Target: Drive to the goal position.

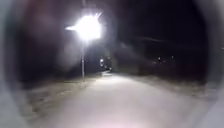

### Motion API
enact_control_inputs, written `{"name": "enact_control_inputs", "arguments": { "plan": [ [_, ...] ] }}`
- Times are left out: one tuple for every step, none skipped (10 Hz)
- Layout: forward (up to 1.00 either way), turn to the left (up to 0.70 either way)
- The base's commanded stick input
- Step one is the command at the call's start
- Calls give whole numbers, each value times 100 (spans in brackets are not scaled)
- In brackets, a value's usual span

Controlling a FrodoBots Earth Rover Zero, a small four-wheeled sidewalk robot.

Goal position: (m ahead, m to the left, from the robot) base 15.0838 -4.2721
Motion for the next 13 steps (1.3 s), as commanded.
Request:
{"name": "enact_control_inputs", "arguments": {
  "plan": [
    [70, 14],
    [70, 14],
    [70, 14],
    [70, 14],
    [70, 13],
    [70, 4],
    [70, 0],
    [70, 0],
    [70, 0],
    [70, 0],
    [70, 0],
    [70, 0],
    [70, 0]
  ]
}}
